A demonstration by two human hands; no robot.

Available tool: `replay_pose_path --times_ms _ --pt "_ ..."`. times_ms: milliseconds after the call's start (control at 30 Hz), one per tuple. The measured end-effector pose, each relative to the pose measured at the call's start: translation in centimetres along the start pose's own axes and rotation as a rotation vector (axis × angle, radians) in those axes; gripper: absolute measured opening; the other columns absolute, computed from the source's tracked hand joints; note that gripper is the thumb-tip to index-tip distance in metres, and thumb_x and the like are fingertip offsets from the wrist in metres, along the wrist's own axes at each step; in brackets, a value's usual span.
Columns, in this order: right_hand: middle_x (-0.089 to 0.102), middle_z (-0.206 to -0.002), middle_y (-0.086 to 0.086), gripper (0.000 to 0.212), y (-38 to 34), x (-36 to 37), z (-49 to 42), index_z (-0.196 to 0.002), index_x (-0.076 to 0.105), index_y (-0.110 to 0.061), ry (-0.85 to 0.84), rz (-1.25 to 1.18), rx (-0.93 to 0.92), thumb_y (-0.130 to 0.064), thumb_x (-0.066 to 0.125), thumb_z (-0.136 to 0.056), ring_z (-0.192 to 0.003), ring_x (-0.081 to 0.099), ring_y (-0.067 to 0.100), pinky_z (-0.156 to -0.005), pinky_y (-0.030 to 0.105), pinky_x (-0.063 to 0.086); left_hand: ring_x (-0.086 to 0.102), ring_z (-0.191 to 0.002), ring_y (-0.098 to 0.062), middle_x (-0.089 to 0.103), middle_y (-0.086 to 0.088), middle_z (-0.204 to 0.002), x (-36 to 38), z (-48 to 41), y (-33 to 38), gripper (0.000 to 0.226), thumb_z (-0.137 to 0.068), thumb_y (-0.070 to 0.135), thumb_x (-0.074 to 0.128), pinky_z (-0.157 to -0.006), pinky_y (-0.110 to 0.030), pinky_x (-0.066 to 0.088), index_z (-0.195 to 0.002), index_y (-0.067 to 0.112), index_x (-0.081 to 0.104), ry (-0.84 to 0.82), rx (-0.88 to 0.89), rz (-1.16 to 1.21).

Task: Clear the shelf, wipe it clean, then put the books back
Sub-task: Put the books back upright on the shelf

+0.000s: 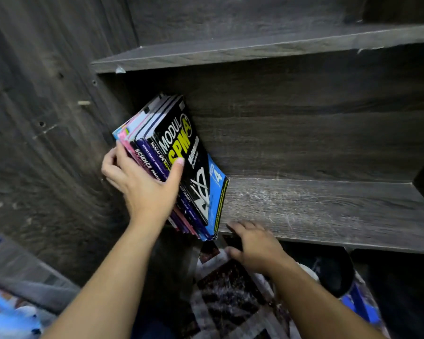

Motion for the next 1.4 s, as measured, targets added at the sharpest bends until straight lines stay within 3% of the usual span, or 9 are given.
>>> replay_pose_path --times_ms 200,300,400,567,733,800,933,1133,1400 --pt "0.017 -0.161 -0.003 0.087 -3.6 2.1 -2.5 -0.154 -0.008 -0.034 0.074 -0.152 -0.083 -0.059 0.048 -0.092 -0.149 0.009 0.014 -0.121 0.041 0.002 0.028 -0.128 -0.015 0.028 -0.015 -0.144 0.5 -1.4 0.4 0.127 -0.059 0.039 0.086 -0.114 -0.028 0.007 -0.153 0.005 0.007 0.039 -0.077 0.025" --pt "0.021 -0.161 -0.002 0.087 -4.3 2.5 -3.6 -0.154 -0.008 -0.031 0.163 -0.215 -0.08 -0.057 0.047 -0.093 -0.148 0.012 0.01 -0.119 0.039 0.003 0.026 -0.133 -0.019 0.034 -0.009 -0.146 1.1 -2.0 0.6 0.124 -0.06 0.037 0.083 -0.117 -0.033 0.01 -0.154 0.012 0.006 -0.034 -0.047 0.012" --pt "0.02 -0.161 -0.003 0.088 -4.8 2.6 -4.1 -0.154 -0.01 -0.03 0.194 -0.254 -0.102 -0.055 0.049 -0.093 -0.149 0.009 0.008 -0.119 0.039 0.002 0.033 -0.128 -0.016 0.039 -0.003 -0.14 0.8 -2.3 1.0 0.111 -0.06 0.03 0.078 -0.107 -0.022 0.01 -0.151 0.025 0.014 -0.041 0.056 0.042" --pt "0.023 -0.16 -0.007 0.088 -6.3 2.6 -4.5 -0.152 -0.013 -0.039 0.156 -0.337 -0.146 -0.051 0.052 -0.094 -0.147 0.014 0.006 -0.119 0.041 0.001 0.034 -0.111 -0.006 0.043 0.007 -0.125 0.0 -2.1 1.7 0.088 -0.059 0.029 0.076 -0.108 -0.045 0.028 -0.137 0.025 0.035 0.0 0.136 0.027" --pt "0.023 -0.159 -0.01 0.092 -6.7 1.7 -4.8 -0.149 -0.014 -0.048 0.066 -0.398 -0.125 -0.055 0.056 -0.09 -0.147 0.019 0.011 -0.121 0.046 0.002 0.031 -0.133 -0.025 0.03 -0.005 -0.147 0.0 -2.1 0.9 0.109 -0.07 0.049 0.078 -0.115 -0.037 0.015 -0.151 0.009 0.016 -0.012 0.175 -0.056" --pt "0.028 -0.157 -0.011 0.093 -6.7 1.2 -4.5 -0.148 -0.013 -0.051 0.051 -0.412 -0.127 -0.054 0.06 -0.089 -0.144 0.026 0.02 -0.121 0.046 0.008 0.028 -0.138 -0.029 0.024 -0.013 -0.151 -0.5 -1.4 0.1 0.103 -0.084 0.052 0.067 -0.118 -0.044 0.016 -0.152 0.001 0.008 -0.012 0.139 0.02" --pt "0.036 -0.154 -0.007 0.098 -6.5 1.0 -3.8 -0.148 -0.013 -0.051 0.067 -0.319 -0.127 -0.052 0.064 -0.087 -0.137 0.037 0.027 -0.115 0.043 0.026 0.035 -0.135 -0.029 0.029 -0.022 -0.145 -1.6 -0.4 -1.1 0.063 -0.099 0.024 0.046 -0.108 -0.052 0.035 -0.149 -0.003 0.02 0.009 0.176 0.094" --pt "0.036 -0.154 -0.001 0.104 -6.7 1.8 -4.6 -0.15 -0.016 -0.042 0.132 -0.271 -0.076 -0.062 0.06 -0.083 -0.14 0.034 0.019 -0.117 0.041 0.018 0.043 -0.131 -0.024 0.032 -0.009 -0.141 -2.1 -1.6 -2.3 0.064 -0.094 0.029 0.051 -0.107 -0.048 0.041 -0.151 0.015 0.027 -0.092 0.205 0.053" --pt "0.034 -0.155 -0.003 0.097 -8.0 2.7 -5.4 -0.148 -0.018 -0.043 0.248 -0.322 0.003 -0.072 0.048 -0.083 -0.141 0.034 0.016 -0.118 0.051 0.01 0.044 -0.13 -0.019 0.039 -0.007 -0.139 -1.5 -1.7 -2.7 0.057 -0.093 0.028 0.061 -0.104 -0.044 0.045 -0.145 0.013 0.041 0.027 0.143 0.064"
Point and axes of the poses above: each hand's wrist, its own z-axis away from the middle knuckle, its own x-axis out of the palm, y = z × x, the point moved 6 cm from there along -z, towards the middle knuckle
